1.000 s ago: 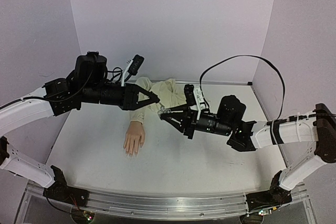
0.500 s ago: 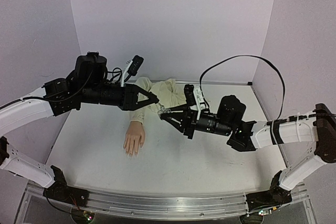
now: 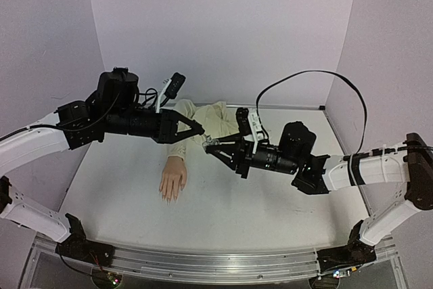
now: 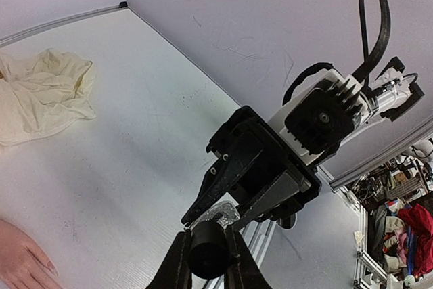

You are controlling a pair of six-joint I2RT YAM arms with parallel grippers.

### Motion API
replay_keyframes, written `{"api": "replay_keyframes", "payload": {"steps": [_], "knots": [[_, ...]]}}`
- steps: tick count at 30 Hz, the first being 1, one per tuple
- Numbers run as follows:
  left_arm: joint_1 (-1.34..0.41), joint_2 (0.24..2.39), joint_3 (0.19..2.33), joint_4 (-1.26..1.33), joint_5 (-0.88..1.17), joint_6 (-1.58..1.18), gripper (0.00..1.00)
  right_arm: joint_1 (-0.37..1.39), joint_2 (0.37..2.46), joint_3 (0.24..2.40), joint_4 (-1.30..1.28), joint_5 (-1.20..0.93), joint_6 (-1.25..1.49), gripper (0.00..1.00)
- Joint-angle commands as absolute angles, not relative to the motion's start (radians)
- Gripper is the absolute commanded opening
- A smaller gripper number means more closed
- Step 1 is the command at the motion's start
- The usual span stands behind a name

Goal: Paint the nails

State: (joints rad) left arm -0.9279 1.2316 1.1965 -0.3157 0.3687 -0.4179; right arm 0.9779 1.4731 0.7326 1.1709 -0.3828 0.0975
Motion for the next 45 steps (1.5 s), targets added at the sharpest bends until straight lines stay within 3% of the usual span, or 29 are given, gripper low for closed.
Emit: {"api": "replay_keyframes", "payload": {"steps": [1, 26, 34, 45], "knots": [[-0.924, 1.243, 1.236, -0.320, 0.392, -0.398, 0.00, 0.985, 1.470, 0.790, 1.247, -0.399, 0.086, 0.00], [-0.924, 1.306, 1.301, -0.450, 0.388, -0.384, 0.00, 0.985, 1.491, 0.828, 1.194, -0.324, 0.024, 0.00], [-0.924, 1.350, 1.358, -0.530, 0.337, -0.418, 0.00, 0.994, 1.548, 0.879, 1.191, -0.136, -0.088, 0.00], [-0.924, 1.447, 1.409, -0.594, 0.203, -0.489, 0.00, 1.092, 1.650, 0.944, 1.397, 0.235, -0.313, 0.00]]}}
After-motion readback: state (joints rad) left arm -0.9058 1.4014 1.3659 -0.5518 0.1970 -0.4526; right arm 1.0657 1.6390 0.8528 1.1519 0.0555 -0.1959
